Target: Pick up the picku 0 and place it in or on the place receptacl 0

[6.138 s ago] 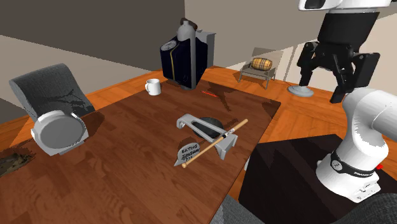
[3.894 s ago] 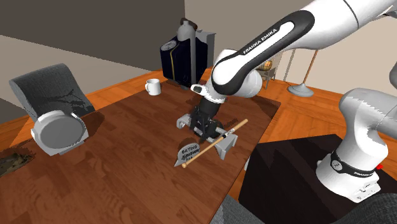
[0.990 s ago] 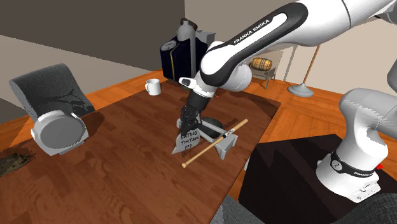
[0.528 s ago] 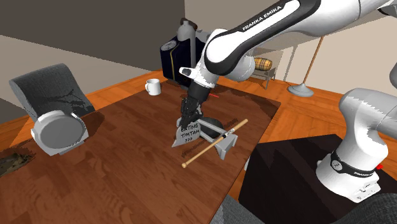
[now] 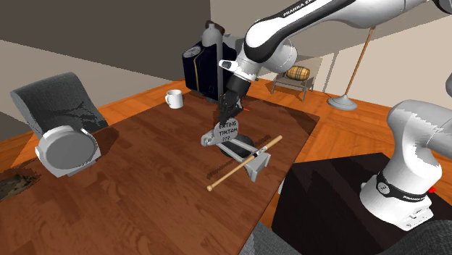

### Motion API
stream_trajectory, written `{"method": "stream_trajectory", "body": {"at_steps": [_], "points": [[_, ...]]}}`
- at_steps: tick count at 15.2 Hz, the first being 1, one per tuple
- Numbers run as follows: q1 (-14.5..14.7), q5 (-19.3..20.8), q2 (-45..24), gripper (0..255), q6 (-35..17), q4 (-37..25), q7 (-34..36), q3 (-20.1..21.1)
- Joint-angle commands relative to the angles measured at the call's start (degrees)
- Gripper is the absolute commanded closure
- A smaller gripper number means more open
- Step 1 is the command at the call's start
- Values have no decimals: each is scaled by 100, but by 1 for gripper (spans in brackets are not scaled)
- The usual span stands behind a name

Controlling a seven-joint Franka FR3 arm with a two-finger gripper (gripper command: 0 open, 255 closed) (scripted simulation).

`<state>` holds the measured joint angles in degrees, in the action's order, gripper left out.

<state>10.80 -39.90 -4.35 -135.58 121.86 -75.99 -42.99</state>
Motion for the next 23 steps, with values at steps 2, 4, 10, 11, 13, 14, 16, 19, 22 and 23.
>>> {"method": "stream_trajectory", "body": {"at_steps": [2, 4, 10, 11, 13, 14, 16, 19, 22, 23], "points": [[-197, 209, 204, 255, 254, 30, -195, -205], [-346, 281, 245, 255, 470, -42, -357, -344], [-642, 200, 133, 255, 832, -191, -828, -598], [-649, 124, 82, 255, 795, -161, -900, -593], [-668, -32, -26, 255, 725, -106, -1047, -579], [-679, -113, -82, 255, 693, -81, -1121, -570], [-706, -279, -197, 255, 631, -34, -1272, -547], [-753, -536, -377, 255, 548, 25, -1504, -501], [-813, -800, -564, 255, 474, 71, -1737, -440], [-834, -890, -628, 255, 452, 84, -1815, -418]]}}
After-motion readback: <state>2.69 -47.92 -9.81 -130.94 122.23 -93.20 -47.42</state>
